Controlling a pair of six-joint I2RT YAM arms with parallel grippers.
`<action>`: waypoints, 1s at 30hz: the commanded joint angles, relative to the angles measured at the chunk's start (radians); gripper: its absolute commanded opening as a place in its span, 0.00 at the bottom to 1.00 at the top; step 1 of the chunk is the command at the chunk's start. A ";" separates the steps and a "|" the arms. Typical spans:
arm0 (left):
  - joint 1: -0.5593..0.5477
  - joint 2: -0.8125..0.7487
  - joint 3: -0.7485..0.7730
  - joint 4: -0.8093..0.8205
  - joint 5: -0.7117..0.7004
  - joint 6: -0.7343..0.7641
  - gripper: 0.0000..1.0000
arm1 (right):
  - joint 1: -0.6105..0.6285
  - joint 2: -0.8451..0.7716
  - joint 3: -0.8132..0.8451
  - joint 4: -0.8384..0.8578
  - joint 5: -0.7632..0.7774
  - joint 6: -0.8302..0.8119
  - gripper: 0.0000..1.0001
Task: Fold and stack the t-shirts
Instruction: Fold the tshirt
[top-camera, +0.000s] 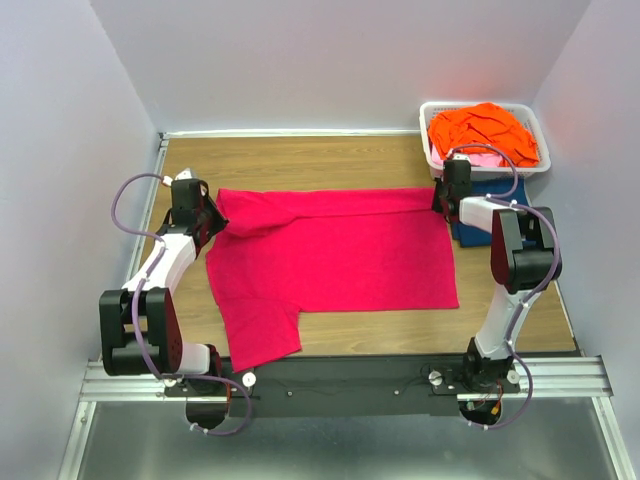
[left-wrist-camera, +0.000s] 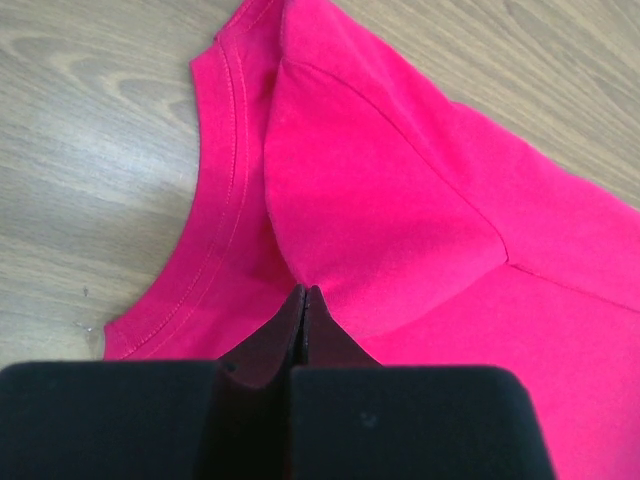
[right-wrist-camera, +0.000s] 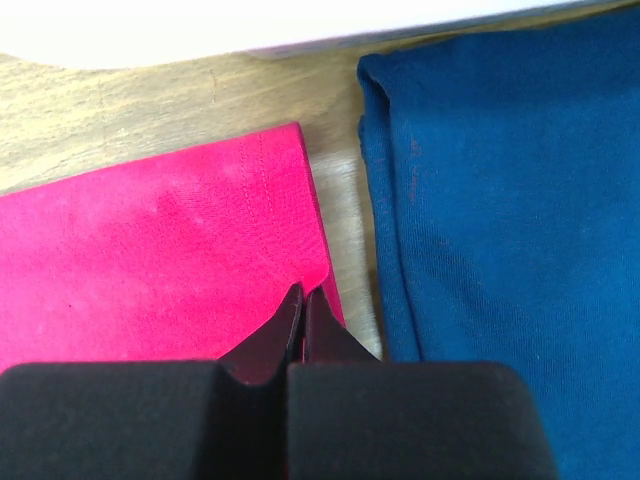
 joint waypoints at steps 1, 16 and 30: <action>0.005 -0.032 -0.027 0.004 0.035 0.007 0.00 | -0.010 0.042 0.031 -0.053 0.011 0.011 0.02; -0.019 -0.141 -0.028 -0.050 0.114 -0.004 0.00 | -0.010 0.042 0.044 -0.090 -0.003 0.023 0.06; -0.045 -0.225 -0.102 -0.090 0.109 -0.033 0.00 | -0.010 0.047 0.044 -0.093 -0.001 0.028 0.07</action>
